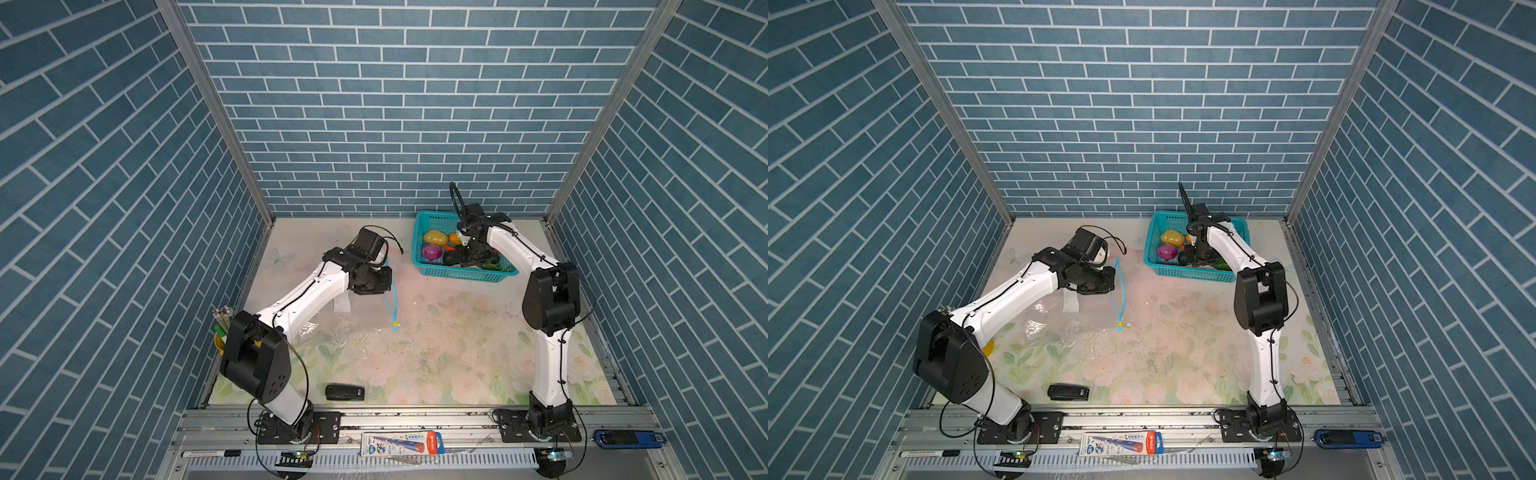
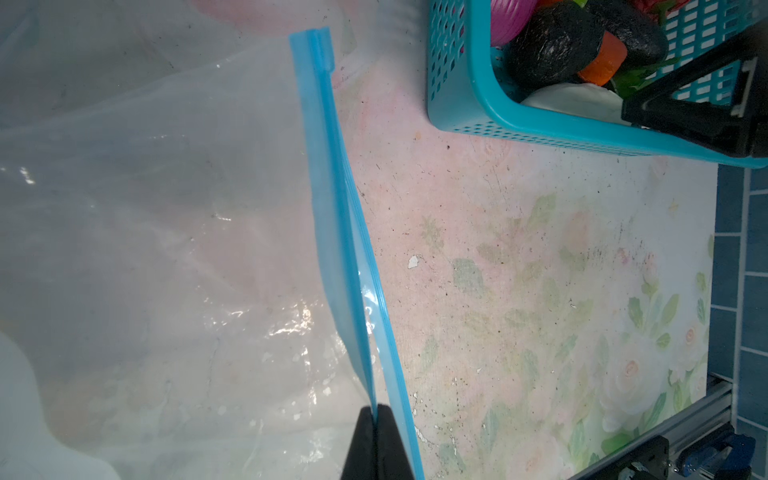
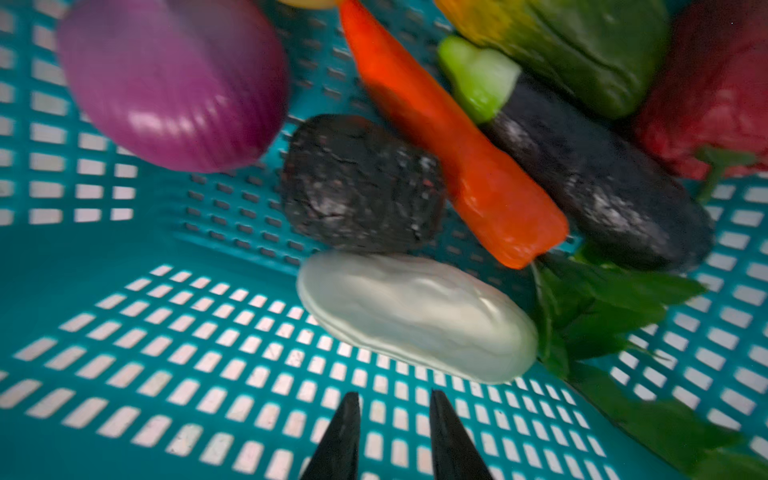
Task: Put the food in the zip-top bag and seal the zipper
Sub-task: 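Lower the open right gripper into the teal basket toward the purple onion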
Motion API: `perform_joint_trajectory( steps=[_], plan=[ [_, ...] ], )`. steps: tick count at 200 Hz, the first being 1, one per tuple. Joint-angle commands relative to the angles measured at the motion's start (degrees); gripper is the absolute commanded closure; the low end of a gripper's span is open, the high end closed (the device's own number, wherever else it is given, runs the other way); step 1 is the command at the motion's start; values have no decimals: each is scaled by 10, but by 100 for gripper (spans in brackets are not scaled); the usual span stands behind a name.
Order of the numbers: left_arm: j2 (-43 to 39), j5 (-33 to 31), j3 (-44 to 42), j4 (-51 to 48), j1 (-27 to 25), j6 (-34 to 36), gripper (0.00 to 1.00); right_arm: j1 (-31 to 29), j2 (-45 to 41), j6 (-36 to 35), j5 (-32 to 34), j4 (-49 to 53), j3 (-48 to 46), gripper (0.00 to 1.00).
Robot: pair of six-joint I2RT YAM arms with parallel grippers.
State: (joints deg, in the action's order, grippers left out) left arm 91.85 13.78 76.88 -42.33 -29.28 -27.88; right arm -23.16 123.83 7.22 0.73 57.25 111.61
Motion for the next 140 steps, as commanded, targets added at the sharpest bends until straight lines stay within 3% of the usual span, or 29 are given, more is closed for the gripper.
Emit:
perform_joint_trajectory(
  steps=[1,140],
  plan=[
    [8,1,6,-2,-4,-3,100,-17,38,-17,-20,22,32,69],
    [14,7,5,5,-4,-2,100,-50,-30,-15,-26,1,-63,69]
  ],
)
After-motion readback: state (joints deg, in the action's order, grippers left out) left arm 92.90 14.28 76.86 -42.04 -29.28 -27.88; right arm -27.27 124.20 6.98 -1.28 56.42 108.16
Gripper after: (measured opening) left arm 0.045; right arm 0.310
